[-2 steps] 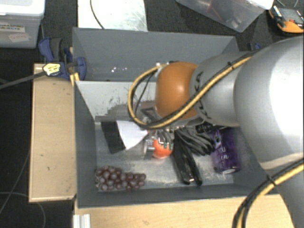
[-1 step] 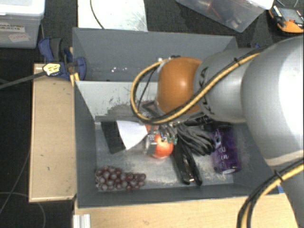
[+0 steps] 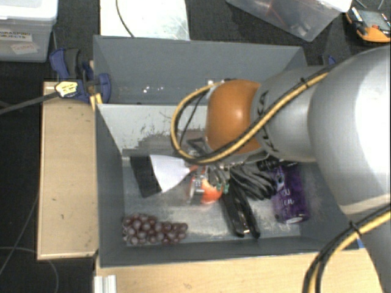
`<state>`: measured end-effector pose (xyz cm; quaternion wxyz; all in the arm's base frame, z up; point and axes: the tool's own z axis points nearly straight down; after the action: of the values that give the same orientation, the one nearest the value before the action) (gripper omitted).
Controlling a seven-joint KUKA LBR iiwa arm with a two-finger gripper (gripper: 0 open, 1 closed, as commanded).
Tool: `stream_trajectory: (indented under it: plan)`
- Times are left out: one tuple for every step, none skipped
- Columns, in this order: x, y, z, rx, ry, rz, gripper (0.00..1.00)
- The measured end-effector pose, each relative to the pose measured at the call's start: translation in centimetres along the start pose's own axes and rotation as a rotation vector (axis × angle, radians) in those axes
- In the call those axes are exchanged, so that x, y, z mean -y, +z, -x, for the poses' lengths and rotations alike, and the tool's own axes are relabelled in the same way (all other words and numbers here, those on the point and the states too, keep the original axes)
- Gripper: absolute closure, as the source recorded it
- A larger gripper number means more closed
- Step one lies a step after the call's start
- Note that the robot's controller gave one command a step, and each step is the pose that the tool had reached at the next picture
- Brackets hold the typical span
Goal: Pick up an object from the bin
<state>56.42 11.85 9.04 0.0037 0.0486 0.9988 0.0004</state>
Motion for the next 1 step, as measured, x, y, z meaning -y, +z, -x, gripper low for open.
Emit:
stream_trajectory:
  plan:
    - [0.60, 0.05, 0.20, 0.007, -0.075, 0.004, 0.00]
